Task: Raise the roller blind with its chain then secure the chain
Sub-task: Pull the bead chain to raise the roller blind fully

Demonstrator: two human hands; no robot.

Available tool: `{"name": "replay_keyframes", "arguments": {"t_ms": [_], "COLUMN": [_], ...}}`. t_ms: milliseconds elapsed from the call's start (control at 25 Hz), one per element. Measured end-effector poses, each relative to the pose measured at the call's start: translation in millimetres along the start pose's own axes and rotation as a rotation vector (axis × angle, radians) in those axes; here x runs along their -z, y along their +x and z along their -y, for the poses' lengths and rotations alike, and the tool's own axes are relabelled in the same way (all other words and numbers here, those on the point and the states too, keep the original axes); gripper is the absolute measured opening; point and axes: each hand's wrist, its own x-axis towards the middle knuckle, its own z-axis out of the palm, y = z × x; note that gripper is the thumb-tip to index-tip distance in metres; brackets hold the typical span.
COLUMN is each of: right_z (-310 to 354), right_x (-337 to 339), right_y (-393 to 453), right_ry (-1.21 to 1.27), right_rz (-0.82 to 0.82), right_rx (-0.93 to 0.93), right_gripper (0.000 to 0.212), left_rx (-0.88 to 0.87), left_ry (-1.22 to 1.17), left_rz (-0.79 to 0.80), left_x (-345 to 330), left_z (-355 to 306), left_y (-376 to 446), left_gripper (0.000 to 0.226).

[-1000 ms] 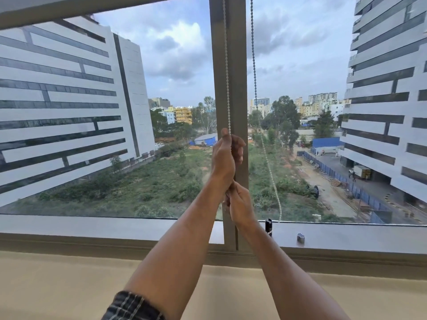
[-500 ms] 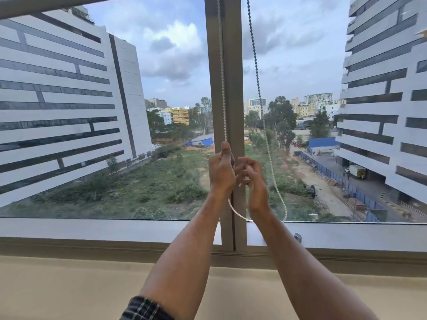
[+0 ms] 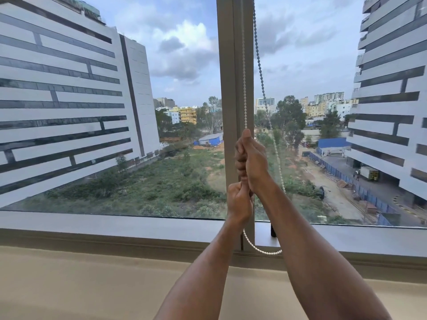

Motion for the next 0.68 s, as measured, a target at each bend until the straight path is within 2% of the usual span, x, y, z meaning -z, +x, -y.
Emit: {"name": "replay_keyframes", "arguments": {"t_ms": [80,160,280,360,520,600,680], "right_z": [-10,-26,-52,-64,-71,-71,-71], "right_x": [6,13,23,29,32,31,29], "right_y": [-10,-23,-39,-48,-57,-57,-56], "right_ry": [-0.029,-0.040,-0.053,-0.054,-0.073,-0.058,-0.084], "right_rz": [-0.017,-0.033,-0.070,-0.094,-0.058,-0.065,-0.089], "right_rx": [0.026,0.052,0.068,0.054,0.032,-0.005,-0.024], "right_gripper": [0.055,0.056,0.058,0.056,0.044,0.046,0.048], "left_rx": [0.037,0.030,-0.098,-0.152,-0.141,-0.097,-0.049], "left_ry": [0.038,0.176,0.463,0.501,0.277,0.123,-0.011], "left_rz": [0.090,0.185,0.295,0.306,0.113,0.127,0.145], "left_x": [7,22,48,54,30,8,-13], "left_z": [7,17,18,4,-47,-73,-90], "left_y": [-3,-6,-3,7,40,54,61], "left_gripper": [0.059,0.047,0.023,0.014,0.040,0.063,0.073]}}
